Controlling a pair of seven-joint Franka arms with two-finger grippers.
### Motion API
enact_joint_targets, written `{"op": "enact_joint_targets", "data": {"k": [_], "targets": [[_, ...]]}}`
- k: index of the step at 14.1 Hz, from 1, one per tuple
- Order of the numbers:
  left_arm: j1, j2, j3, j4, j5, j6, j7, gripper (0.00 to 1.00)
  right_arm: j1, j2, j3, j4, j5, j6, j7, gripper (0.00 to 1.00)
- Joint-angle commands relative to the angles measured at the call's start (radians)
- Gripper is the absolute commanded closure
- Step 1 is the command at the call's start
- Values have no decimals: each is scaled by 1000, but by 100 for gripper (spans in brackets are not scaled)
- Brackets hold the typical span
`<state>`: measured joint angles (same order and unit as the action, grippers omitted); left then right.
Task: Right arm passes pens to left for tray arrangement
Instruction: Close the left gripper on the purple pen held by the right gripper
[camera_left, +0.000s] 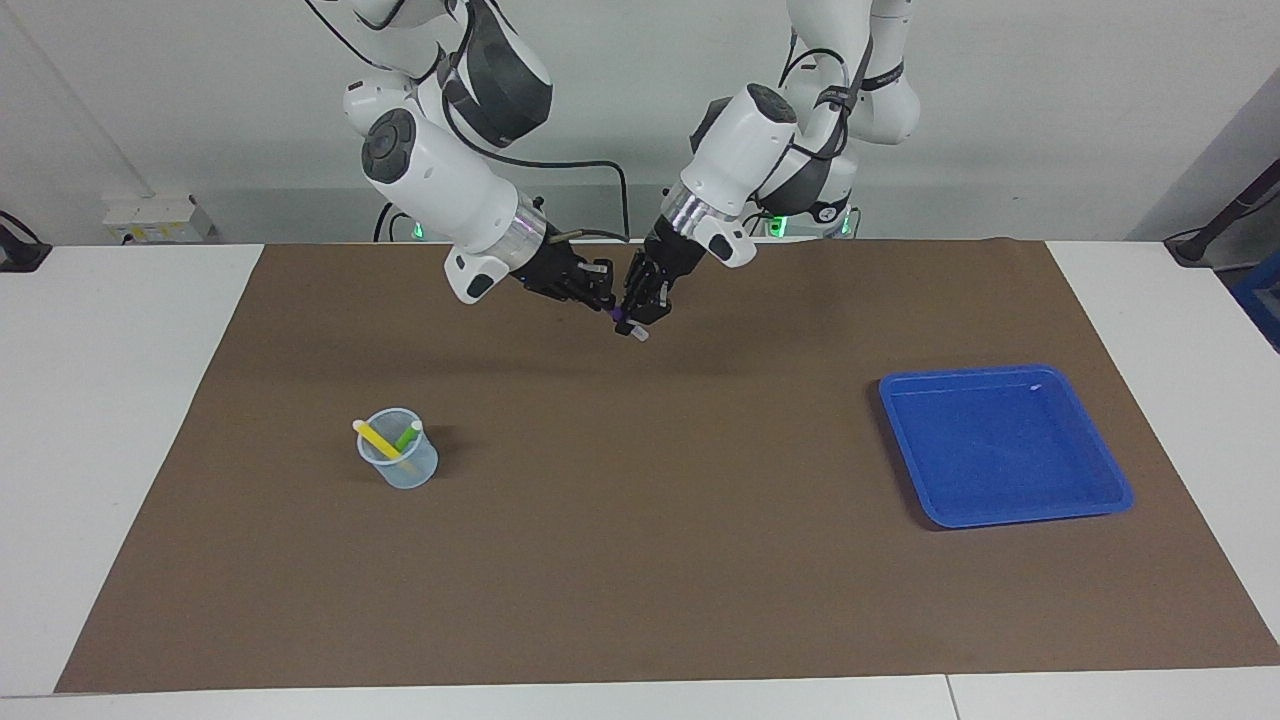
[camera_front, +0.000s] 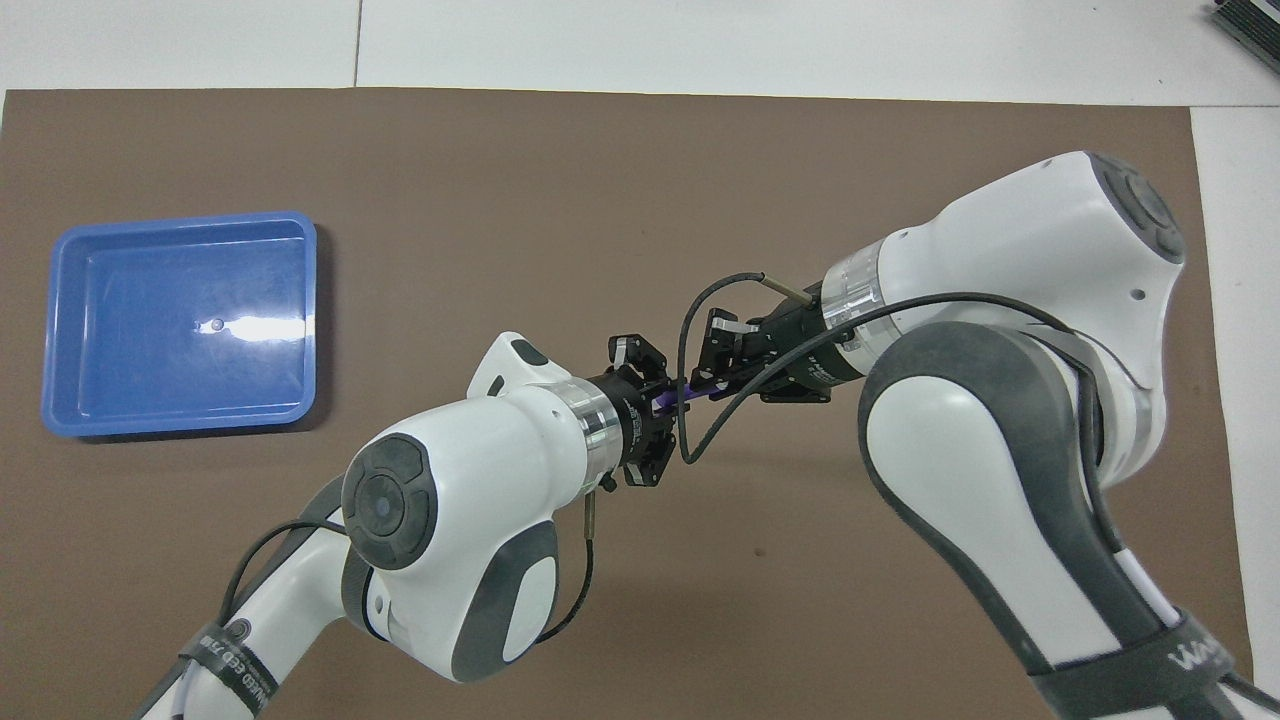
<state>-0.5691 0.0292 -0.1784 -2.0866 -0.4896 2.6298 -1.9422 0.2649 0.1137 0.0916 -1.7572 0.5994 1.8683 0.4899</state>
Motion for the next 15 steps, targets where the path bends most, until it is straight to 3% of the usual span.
{"op": "enact_joint_targets", "data": {"k": [1,4,6,7,9,15], "targets": [[-6,3,-1,16,-9,-27,15,99,2,-3,-1,-5,19,22,18,100],[-3,5,0,23,-3,-30,29,100,2,-3,-1,-4,19,22,18,99],[2,5,2,34,-3,-43,51,100,0,-3,-1,-4,19,22,19,90],[2,5,2,45,-3,-66,60,100,0,-3,-1,-4,17,23,19,76],[18,5,2,59,2,-86,69,100,0,-2,-1,2,16,23,18,32],[32,3,2,57,31,-109,132,100,-4,4,-3,18,-1,15,4,27]]}}
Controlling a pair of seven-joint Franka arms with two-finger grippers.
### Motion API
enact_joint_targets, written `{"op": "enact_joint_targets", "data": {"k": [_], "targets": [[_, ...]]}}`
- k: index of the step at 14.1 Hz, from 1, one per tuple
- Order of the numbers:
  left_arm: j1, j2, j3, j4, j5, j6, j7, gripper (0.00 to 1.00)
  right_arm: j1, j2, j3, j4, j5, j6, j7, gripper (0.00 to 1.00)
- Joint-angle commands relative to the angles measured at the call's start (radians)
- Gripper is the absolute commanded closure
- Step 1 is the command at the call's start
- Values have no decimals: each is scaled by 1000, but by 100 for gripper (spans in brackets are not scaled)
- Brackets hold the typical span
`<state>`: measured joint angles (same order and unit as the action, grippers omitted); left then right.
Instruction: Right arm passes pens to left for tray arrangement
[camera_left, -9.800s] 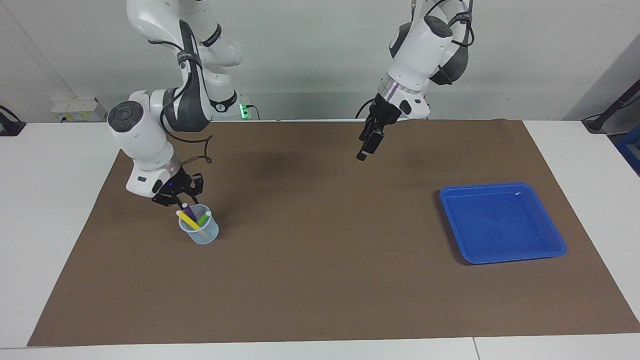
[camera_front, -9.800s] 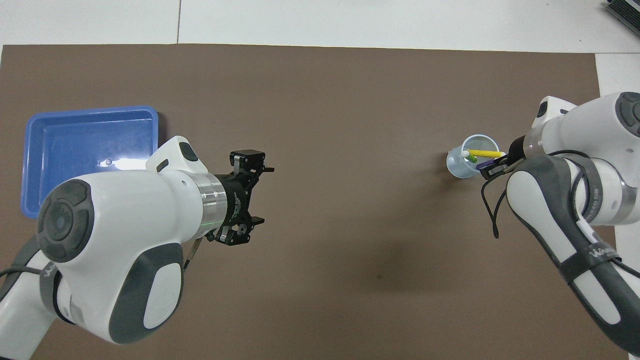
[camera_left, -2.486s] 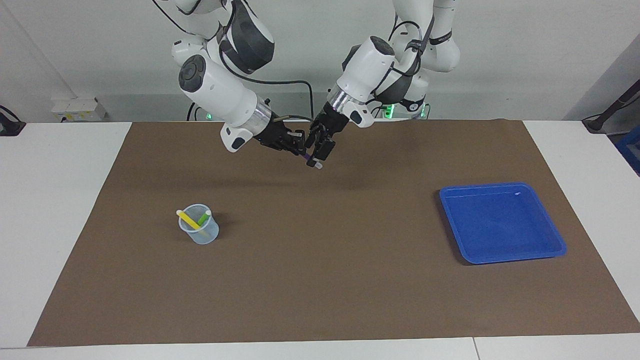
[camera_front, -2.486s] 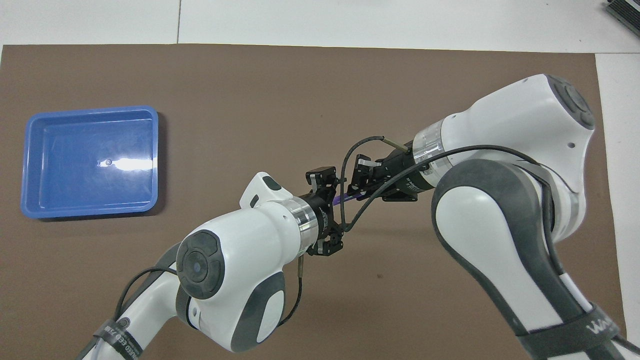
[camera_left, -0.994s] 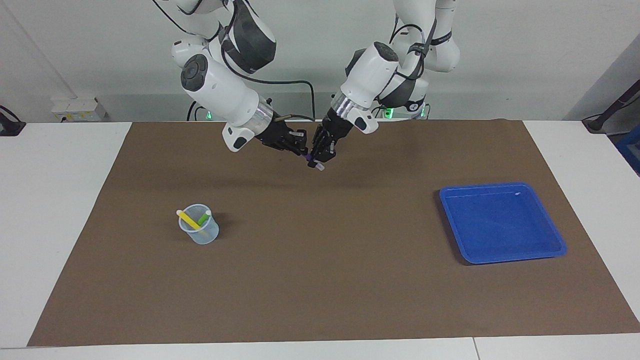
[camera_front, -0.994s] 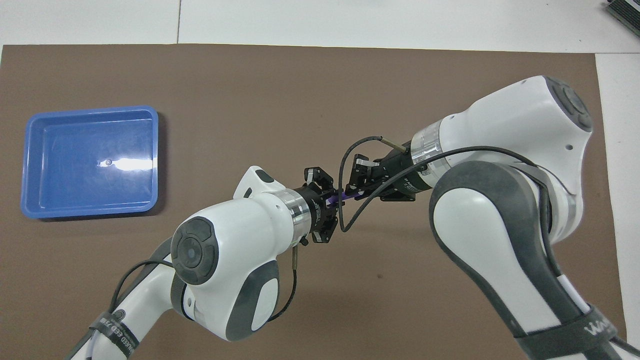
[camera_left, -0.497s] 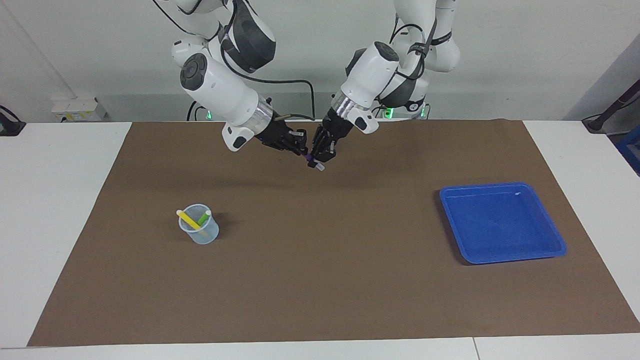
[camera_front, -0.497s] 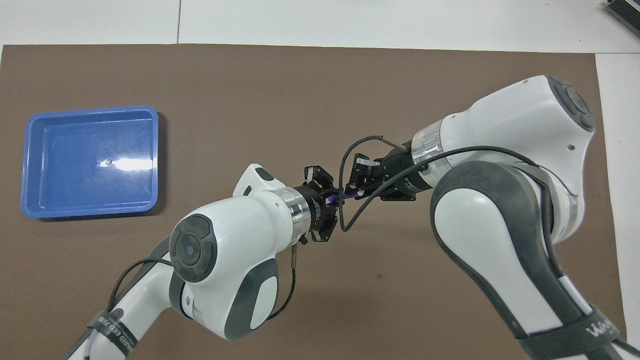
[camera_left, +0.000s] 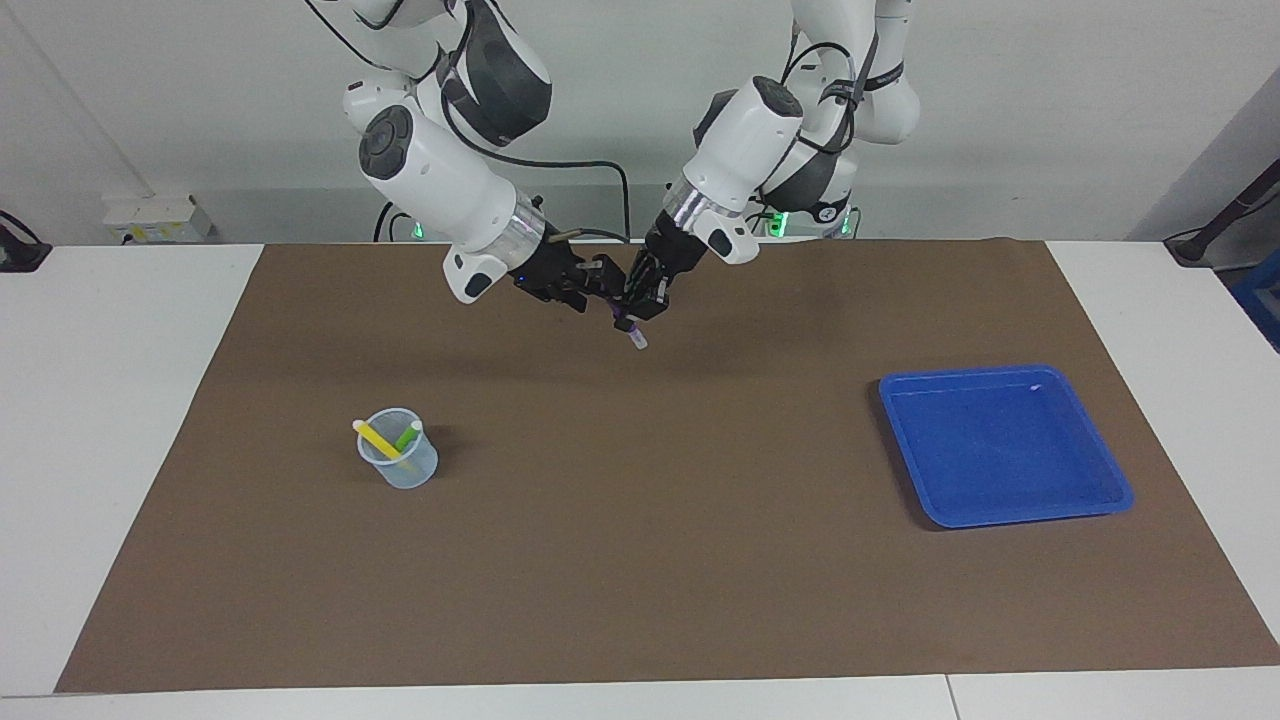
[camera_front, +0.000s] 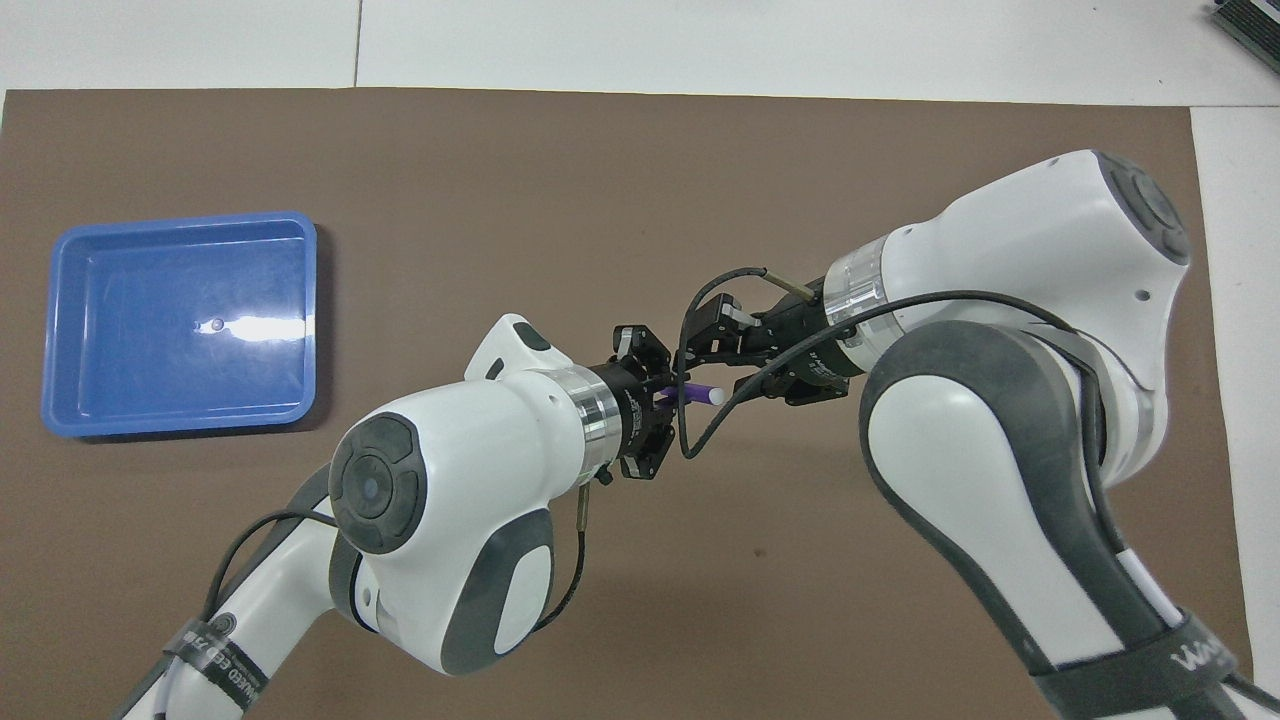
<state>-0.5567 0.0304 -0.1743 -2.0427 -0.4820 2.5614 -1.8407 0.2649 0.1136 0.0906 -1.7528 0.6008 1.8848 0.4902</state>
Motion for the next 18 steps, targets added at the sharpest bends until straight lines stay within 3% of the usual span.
{"op": "enact_joint_targets", "data": {"k": [1,5,9,15,18], "targets": [[23,2,-2,13,32,-53,55,100,-13,3,-2,18,-10,-10,-1,18],[64,-9,-2,4,34,-113,234,100,-64,-8,-6,53,-127,-85,-76,11],[142,-13,-2,9,34,-214,428,100,-162,-17,-9,62,-266,-136,-322,11],[305,-17,-1,39,252,-378,650,100,-182,-9,-9,1,-564,-55,-603,11],[420,-15,-1,81,264,-492,871,100,-147,14,-6,-51,-715,28,-688,11]]}}
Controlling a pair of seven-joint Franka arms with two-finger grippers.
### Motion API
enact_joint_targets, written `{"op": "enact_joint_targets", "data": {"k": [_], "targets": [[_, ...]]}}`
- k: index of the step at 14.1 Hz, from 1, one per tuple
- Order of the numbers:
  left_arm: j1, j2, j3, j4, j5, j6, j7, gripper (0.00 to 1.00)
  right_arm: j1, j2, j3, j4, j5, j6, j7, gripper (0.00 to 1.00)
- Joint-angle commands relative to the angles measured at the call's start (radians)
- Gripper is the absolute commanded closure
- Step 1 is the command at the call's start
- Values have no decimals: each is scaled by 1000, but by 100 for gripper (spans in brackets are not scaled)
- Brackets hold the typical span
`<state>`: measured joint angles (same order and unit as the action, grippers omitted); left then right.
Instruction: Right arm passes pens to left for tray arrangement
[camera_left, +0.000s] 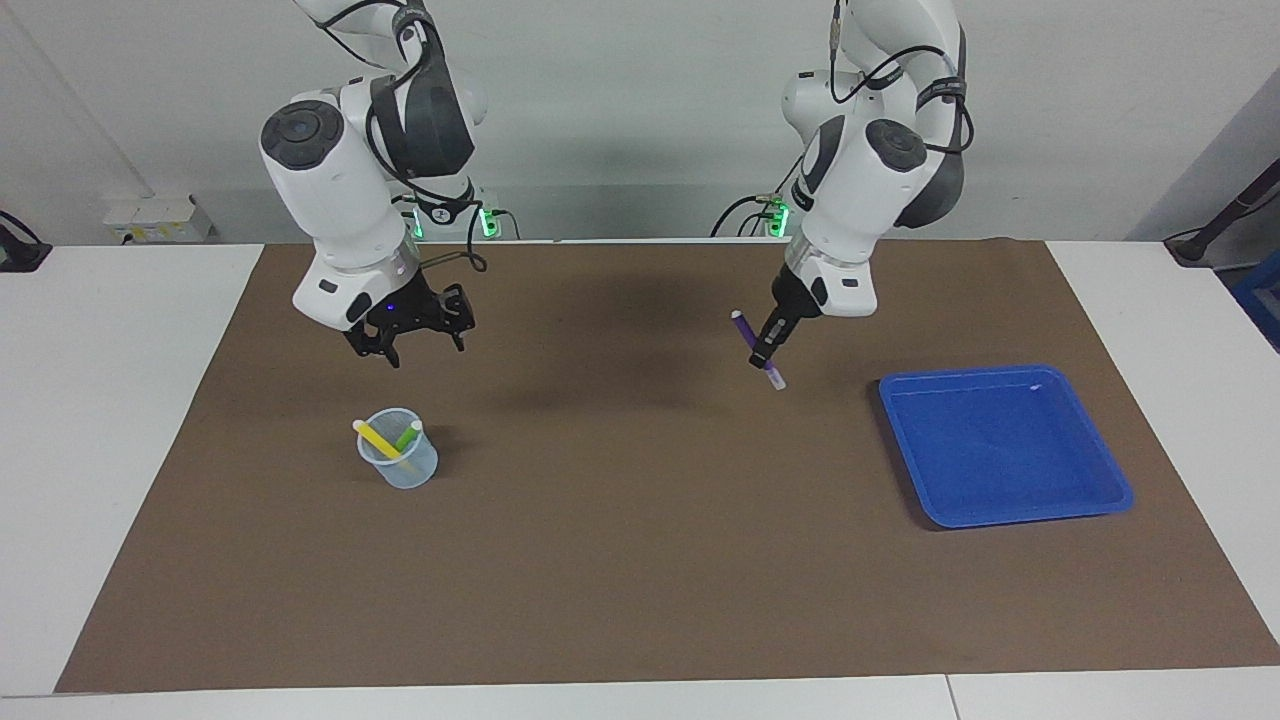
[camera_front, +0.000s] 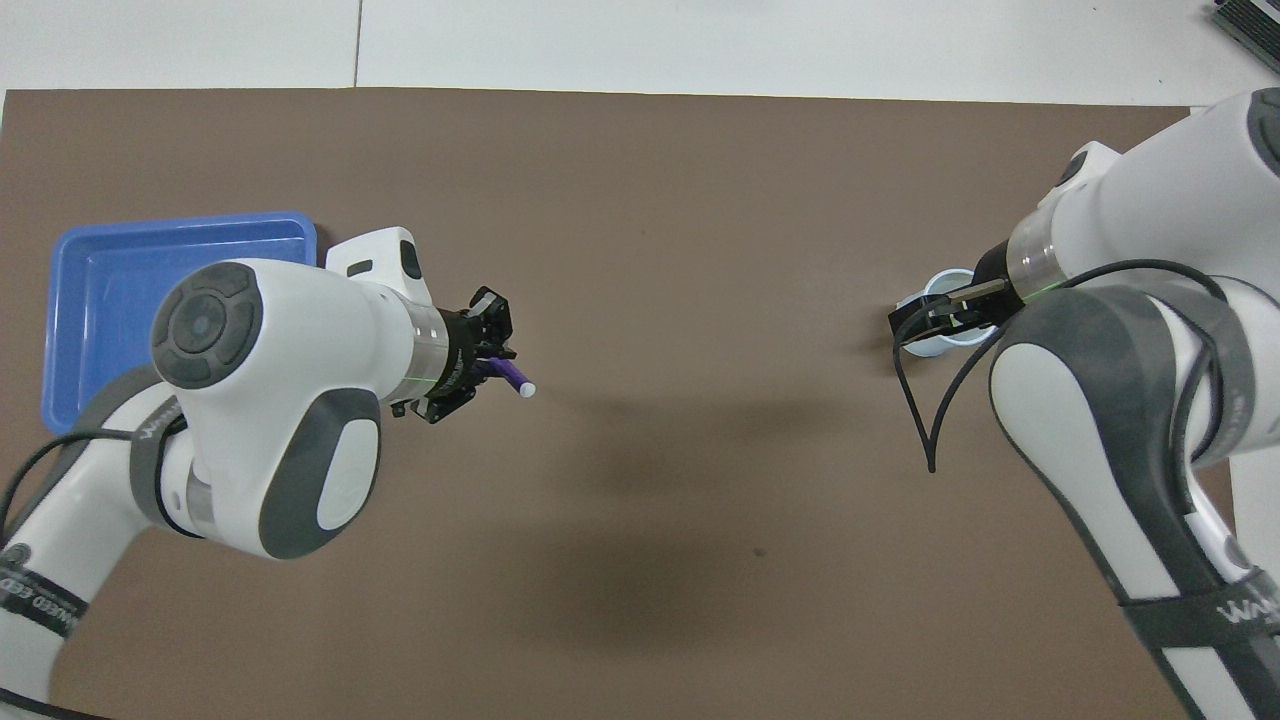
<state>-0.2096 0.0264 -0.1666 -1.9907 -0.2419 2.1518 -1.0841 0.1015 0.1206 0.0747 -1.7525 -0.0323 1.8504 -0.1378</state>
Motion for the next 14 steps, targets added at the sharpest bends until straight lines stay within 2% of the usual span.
{"op": "enact_joint_targets", "data": {"k": [1,5,9,11,14], "targets": [[106,-13,-8,32,24,-96,172,100,26,7,10,-88,-119,87,-72,11],[217,-20,-8,50,71,-148,384,100,60,10,10,-176,-302,148,-103,11],[347,-16,-8,67,75,-147,669,100,58,50,10,-179,-354,197,-121,13],[386,-11,-7,67,78,-135,754,100,46,74,10,-177,-377,223,-123,15],[462,4,-8,75,205,-115,890,100,47,77,10,-176,-386,231,-121,22]]}}
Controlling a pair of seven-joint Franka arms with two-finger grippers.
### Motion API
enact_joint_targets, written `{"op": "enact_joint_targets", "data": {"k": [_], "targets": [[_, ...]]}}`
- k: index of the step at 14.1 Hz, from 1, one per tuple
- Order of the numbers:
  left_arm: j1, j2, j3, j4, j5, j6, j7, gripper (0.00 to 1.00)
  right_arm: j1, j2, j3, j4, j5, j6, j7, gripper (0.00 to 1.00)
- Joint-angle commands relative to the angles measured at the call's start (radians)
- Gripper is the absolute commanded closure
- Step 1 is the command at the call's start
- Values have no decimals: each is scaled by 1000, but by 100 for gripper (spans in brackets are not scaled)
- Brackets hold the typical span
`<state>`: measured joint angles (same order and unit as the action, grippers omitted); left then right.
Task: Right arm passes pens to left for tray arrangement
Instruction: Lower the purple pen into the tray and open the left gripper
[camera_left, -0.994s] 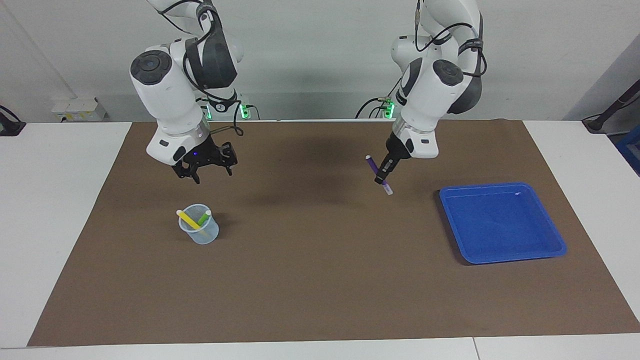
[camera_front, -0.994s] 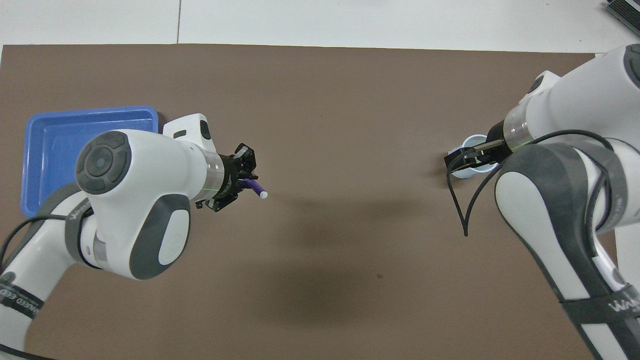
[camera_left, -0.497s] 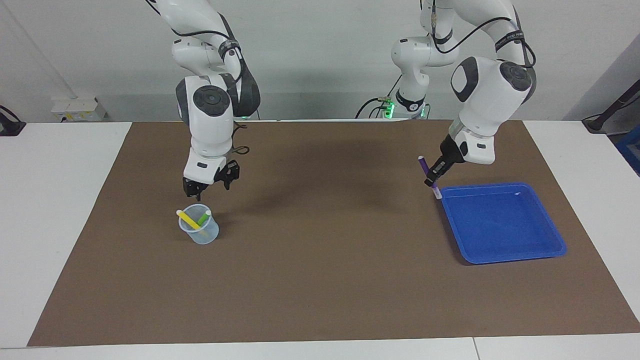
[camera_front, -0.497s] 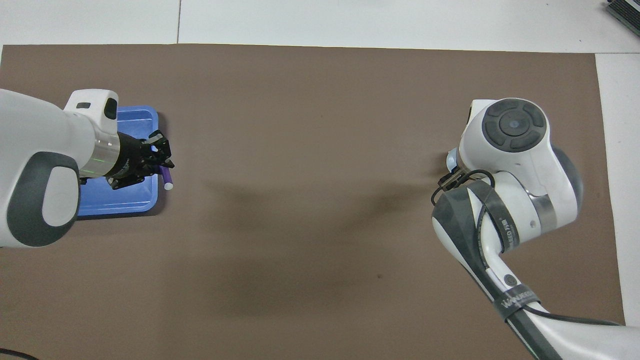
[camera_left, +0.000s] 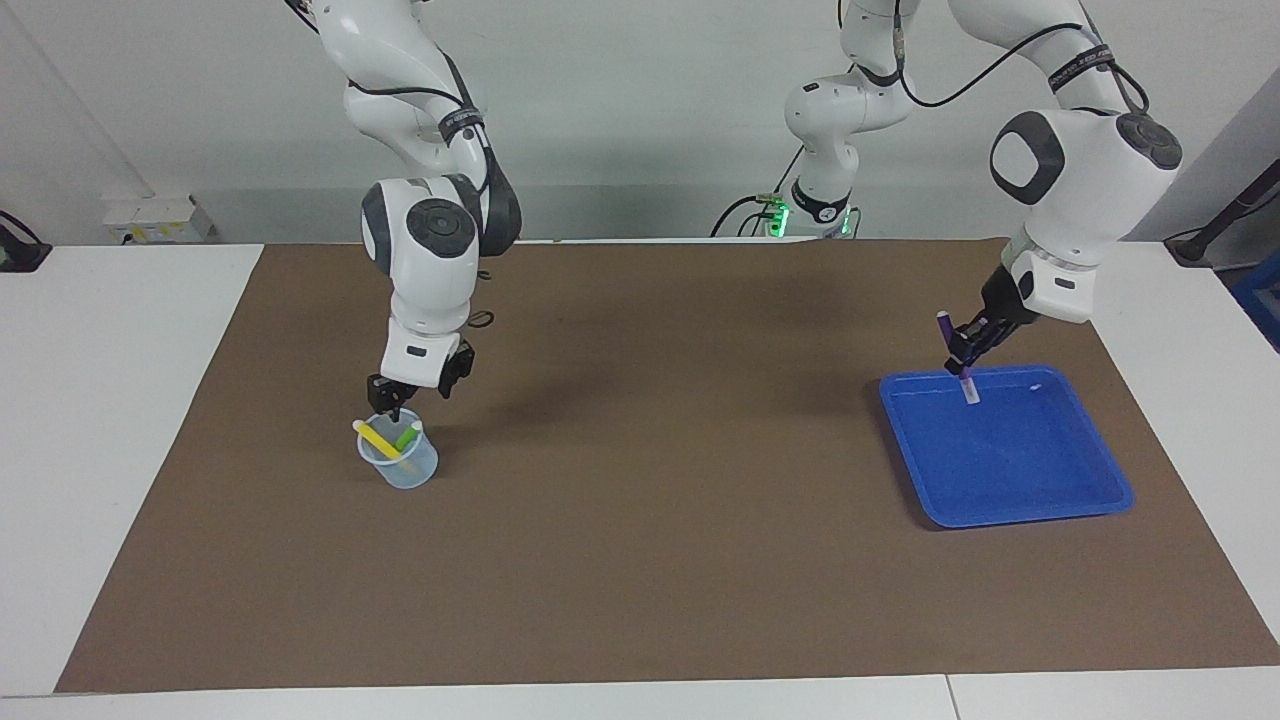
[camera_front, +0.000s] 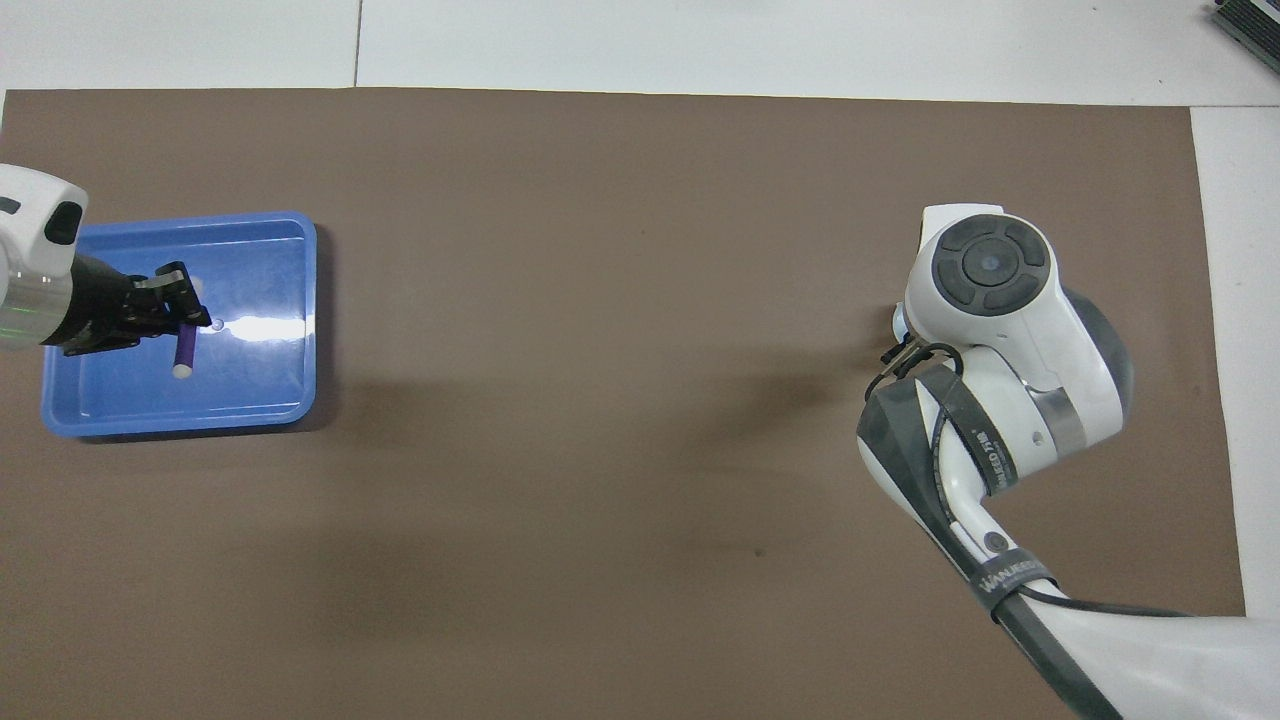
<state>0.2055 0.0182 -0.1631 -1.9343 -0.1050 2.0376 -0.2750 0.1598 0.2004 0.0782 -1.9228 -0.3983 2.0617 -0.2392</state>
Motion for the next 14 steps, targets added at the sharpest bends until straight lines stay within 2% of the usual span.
{"op": "enact_joint_targets", "data": {"k": [1,2,4,7,9,11,14], "targets": [[61,34,-10,18,71,22,139,100,-12,-1,6,-5,-19,26,-22,27],[80,48,-10,18,82,48,183,100,-12,-2,6,-5,-19,24,-22,35],[120,69,-12,26,134,87,224,100,-12,-1,6,-1,-20,26,-20,43],[186,176,-12,107,148,111,357,100,-19,5,5,2,-20,41,-20,47],[189,253,-10,159,156,137,424,100,-19,7,5,4,-22,49,-20,49],[190,340,-12,221,250,162,441,100,-25,7,5,4,-22,70,-20,49],[196,451,-13,308,269,184,450,100,-26,24,5,8,-22,81,-20,49]]}}
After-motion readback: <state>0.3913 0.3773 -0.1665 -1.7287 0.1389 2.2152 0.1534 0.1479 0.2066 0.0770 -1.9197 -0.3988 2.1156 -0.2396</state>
